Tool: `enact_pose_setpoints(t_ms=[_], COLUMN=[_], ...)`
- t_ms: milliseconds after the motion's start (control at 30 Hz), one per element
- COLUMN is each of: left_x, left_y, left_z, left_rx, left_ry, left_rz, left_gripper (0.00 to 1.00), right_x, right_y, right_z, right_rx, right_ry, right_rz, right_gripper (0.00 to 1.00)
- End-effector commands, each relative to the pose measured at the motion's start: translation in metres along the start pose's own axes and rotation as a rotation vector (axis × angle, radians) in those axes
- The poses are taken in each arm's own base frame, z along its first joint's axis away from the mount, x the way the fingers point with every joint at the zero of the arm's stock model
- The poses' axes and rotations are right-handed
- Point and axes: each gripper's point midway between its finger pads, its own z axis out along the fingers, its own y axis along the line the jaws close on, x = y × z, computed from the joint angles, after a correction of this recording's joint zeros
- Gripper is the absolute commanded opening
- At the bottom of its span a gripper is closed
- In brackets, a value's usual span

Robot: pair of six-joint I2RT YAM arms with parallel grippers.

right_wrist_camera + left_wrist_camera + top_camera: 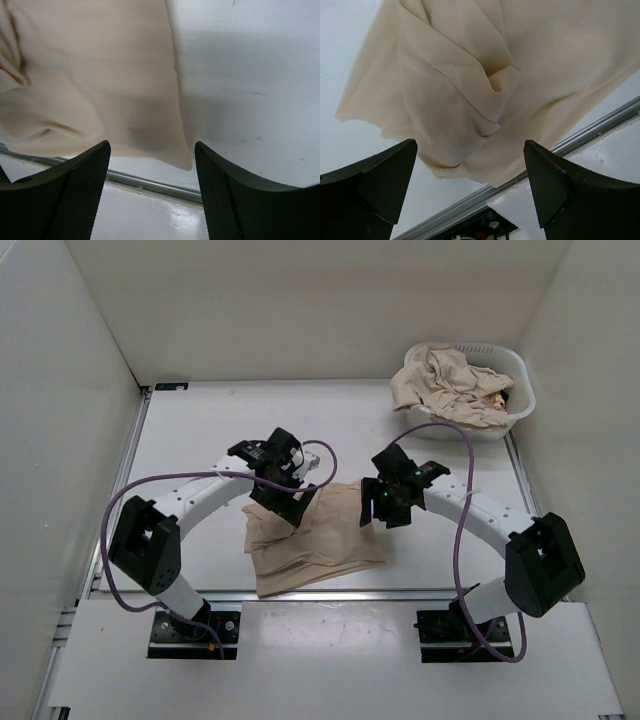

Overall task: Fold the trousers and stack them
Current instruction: Fold the trousers

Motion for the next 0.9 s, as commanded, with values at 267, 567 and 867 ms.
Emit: enact_pose_setpoints(t_ms=[267, 567, 867], left_x=[0.007, -0.015, 0.006], left_y=[0.003, 0.03, 0.102], left_z=[0.047, 0.036, 0.027], left_rx=[-0.059, -0.003, 0.054], left_ry=[0.033, -0.004, 0.045], left_rz=[0.042, -0.083, -0.379], left_gripper=[0.8, 0.14, 0.15], right_x=[0.048, 0.082, 0.09], right_y=[-0.002, -0.024, -0.019], right_z=[0.048, 0.055, 0.049], right_rx=[-0.191, -0.132, -0.186], right_ry=[0.13, 0.204, 0.212], right_rz=[0.08, 0.095, 0.093], right_gripper=[0.72, 0.22, 0.0])
